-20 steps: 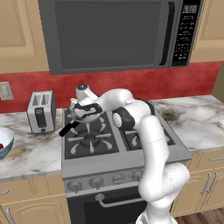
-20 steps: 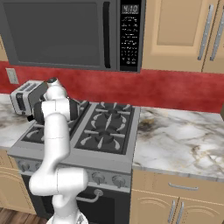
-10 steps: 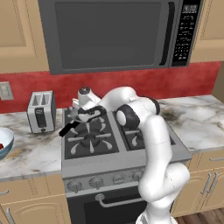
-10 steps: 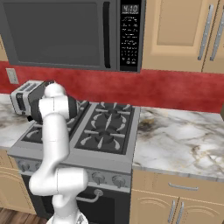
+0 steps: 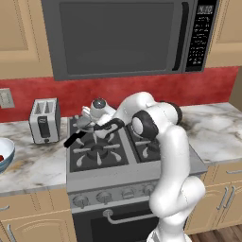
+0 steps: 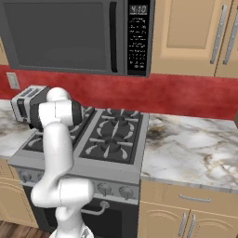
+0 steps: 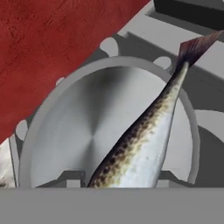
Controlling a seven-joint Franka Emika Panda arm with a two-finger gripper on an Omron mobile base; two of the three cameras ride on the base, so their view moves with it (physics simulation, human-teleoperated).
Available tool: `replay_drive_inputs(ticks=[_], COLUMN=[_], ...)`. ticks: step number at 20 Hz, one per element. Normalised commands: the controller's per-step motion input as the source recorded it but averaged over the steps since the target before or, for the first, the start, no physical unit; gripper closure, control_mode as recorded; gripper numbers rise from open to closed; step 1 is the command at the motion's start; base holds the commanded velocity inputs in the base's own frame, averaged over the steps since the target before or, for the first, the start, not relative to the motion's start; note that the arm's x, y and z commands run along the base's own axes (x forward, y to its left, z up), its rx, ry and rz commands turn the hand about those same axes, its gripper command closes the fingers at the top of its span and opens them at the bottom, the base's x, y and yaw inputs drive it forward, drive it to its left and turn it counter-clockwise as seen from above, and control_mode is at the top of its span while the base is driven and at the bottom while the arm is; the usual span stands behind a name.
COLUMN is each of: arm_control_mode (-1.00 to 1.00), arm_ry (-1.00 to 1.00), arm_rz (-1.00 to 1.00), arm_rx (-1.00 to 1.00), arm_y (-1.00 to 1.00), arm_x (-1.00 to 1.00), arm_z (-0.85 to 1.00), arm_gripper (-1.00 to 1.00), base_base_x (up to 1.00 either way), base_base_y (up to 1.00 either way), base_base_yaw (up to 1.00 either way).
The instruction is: Place the fish on the plate and place the bell pepper on the same plate.
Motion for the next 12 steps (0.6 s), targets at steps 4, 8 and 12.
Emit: replay_drive_inputs(ticks=[4, 8, 12], arm_control_mode=[-1.00, -1.00, -1.00], arm_ry=[0.00, 0.00, 0.00], arm_rz=[0.00, 0.00, 0.00], arm_rx=[0.14, 0.12, 0.06], arm_y=[-0.09, -0.08, -0.01], arm_x=[-0.22, -0.16, -0.11], arm_z=[0.31, 0.39, 0.43], arm_gripper=[1.00, 1.00, 1.00], base_base_x=[0.00, 0.00, 0.00], base_base_y=[0.00, 0.00, 0.00], base_base_yaw=[0.00, 0.00, 0.00])
